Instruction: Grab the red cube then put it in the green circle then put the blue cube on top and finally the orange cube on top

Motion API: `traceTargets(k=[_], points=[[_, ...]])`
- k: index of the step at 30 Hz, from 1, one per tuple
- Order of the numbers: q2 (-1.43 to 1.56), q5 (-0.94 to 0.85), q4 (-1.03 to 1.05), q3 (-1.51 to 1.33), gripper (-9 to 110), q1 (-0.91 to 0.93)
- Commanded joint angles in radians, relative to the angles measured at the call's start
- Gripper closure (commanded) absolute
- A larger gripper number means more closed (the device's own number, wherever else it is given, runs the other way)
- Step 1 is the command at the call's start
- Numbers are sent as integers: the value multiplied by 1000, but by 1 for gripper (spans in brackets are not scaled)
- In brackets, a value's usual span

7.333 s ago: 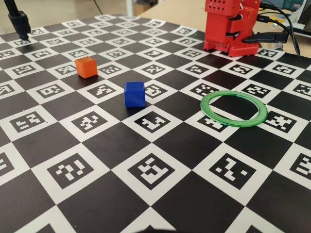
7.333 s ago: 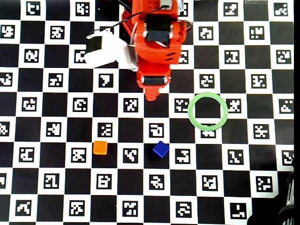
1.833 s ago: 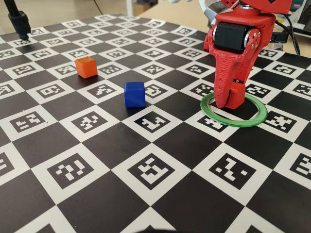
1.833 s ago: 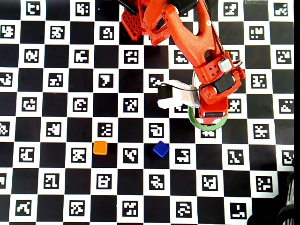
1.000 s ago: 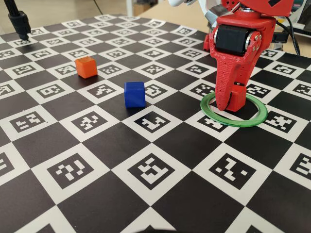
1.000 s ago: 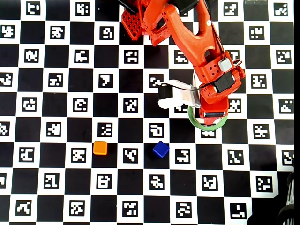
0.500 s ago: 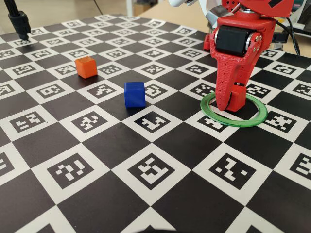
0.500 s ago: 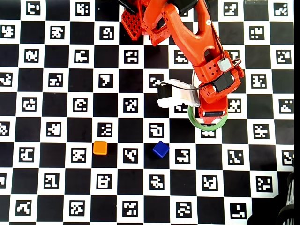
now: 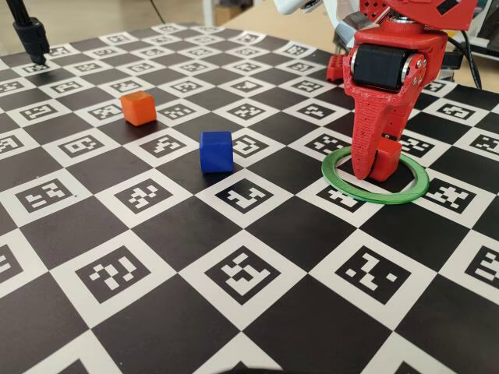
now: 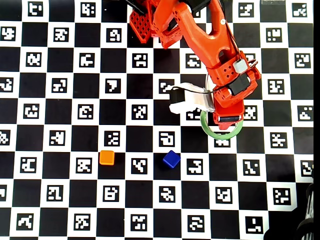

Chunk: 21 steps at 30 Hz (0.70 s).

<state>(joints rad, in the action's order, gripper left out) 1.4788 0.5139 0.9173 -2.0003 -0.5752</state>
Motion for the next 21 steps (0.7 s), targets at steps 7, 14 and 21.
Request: traceTargets(k=[7,14,21], points=[[77,17,-21,-3,71,-9],[87,21,-9,12,68,-8],[98,32,35,38,63,-9]])
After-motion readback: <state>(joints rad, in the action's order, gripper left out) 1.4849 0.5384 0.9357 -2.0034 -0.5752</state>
